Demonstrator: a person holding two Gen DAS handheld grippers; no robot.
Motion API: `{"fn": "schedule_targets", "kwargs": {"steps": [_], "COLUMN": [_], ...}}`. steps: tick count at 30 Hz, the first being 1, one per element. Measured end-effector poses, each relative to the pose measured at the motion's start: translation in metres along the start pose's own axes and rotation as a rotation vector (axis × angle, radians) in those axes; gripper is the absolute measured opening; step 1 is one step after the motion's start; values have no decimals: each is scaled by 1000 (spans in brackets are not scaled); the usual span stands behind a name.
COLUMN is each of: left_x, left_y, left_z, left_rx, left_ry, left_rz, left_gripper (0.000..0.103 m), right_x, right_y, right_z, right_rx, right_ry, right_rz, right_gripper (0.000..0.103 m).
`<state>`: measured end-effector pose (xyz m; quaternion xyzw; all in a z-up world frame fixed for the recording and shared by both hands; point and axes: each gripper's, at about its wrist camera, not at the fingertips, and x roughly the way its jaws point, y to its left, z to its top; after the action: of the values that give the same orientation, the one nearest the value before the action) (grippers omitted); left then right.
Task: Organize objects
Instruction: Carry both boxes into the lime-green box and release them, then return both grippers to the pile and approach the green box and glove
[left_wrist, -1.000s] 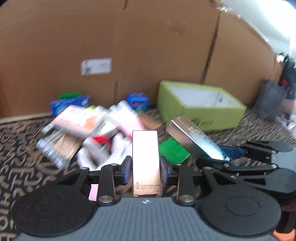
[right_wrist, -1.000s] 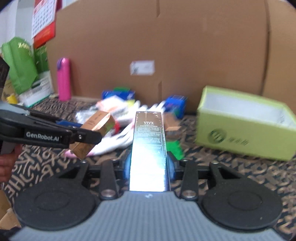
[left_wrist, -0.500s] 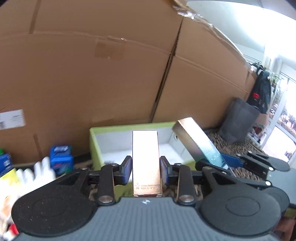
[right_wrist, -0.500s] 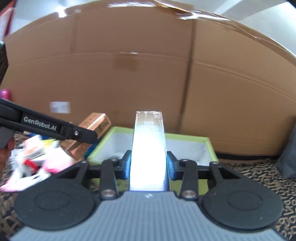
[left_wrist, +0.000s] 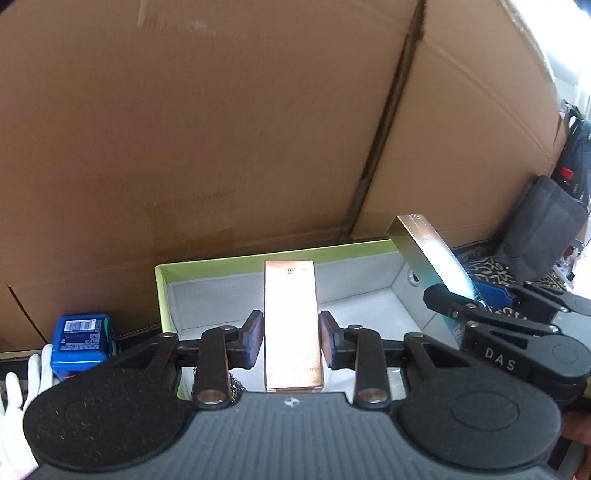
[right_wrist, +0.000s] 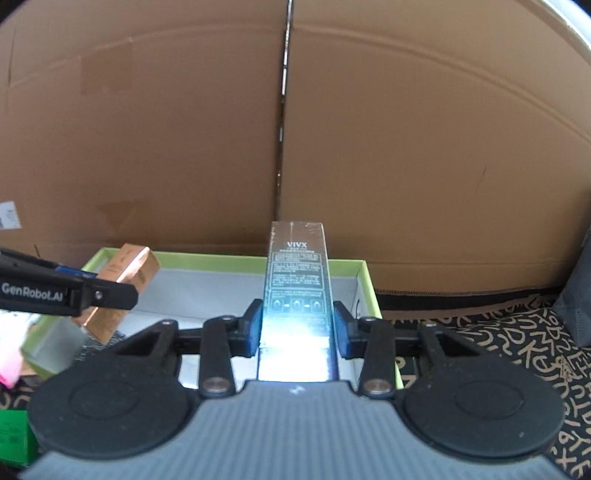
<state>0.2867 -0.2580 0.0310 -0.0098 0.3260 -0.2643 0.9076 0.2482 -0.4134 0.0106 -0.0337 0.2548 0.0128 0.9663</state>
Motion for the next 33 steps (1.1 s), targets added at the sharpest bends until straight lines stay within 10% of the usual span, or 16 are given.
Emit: {"fn": "schedule_targets", "kwargs": {"steps": [3,5,18,33], "left_x": [6,5,-45,-192], "left_y": [0,0,0,36], "left_z": [-4,-6,-16,-100], "left_rx": [-11,-22,10,-34], "left_ry": [-32,-47,-119,-171], "left_rz": [-29,-25,29,84], "left_gripper": [42,86,88,88], "right_x": [6,9,-41,-165], "right_y": [3,3,6,79], "right_z": [-11,-16,-18,-62], "right_rx": [-31,-48,-65,-88], "right_ry": [5,-1,-86,-237], "right_rz": [-30,-37,-62,138], "right_gripper": [39,61,103,103]}}
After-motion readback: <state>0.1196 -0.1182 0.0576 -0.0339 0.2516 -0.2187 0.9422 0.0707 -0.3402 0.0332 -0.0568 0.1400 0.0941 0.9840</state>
